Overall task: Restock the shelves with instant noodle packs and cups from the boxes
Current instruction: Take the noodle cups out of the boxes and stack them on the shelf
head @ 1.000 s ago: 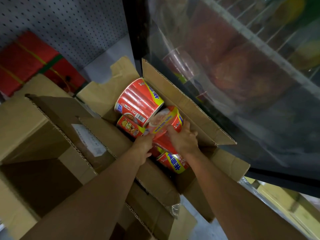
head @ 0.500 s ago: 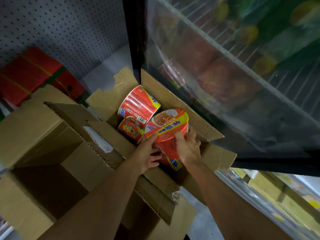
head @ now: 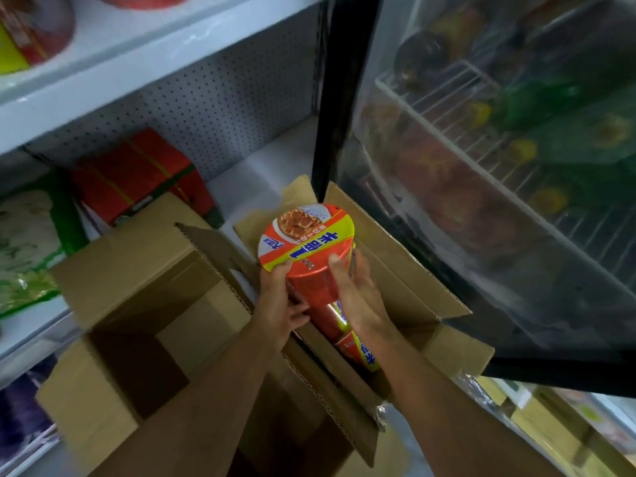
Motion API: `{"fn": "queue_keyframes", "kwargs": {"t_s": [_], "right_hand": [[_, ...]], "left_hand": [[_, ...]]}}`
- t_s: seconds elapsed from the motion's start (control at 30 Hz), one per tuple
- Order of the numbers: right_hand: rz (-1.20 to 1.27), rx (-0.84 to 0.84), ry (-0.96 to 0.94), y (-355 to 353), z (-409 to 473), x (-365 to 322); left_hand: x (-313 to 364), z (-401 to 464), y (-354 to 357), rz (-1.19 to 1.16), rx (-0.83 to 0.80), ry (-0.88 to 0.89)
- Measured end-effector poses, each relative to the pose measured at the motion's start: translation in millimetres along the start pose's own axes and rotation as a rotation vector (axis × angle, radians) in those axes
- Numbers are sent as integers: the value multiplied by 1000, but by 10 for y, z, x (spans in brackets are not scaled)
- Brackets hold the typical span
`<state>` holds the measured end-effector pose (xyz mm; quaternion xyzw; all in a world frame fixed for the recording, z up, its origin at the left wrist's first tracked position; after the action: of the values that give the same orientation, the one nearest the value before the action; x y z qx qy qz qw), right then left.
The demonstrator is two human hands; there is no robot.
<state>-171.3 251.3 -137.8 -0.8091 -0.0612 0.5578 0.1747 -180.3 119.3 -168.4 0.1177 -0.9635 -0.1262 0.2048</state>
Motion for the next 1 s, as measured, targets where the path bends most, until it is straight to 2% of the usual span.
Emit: {"fn": "queue_keyframes", "kwargs": {"t_s": [0.13, 0.27, 0.47, 0.67, 0.83, 1.0], "right_hand": [[-50, 21, -60, 77, 158, 45], [-240, 23, -69, 157, 457, 177], [-388, 51, -106, 446, 994, 180], [-627, 91, -91, 592, 1254, 195], [-596, 149, 168, 497, 1248, 389], [-592, 109, 144, 486, 1212, 482]], "left_hand": [[264, 30, -246, -110, 134, 145], [464, 40, -426, -130, 168, 272], [658, 58, -580, -139, 195, 428], [729, 132, -662, -116, 206, 457], [715, 163, -702, -89, 213, 452], [717, 170, -706, -64, 213, 463]]}}
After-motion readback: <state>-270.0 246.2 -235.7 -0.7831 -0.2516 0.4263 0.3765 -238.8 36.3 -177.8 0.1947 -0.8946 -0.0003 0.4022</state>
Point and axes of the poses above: each hand's wrist, its own z-axis towards the middle knuckle, its own y-axis out of the palm, x = y × z, the point moved 6 cm from there along z, towards the middle knuckle, and after that the axes turned 14 degrees about -y, right-handed, at the moved point
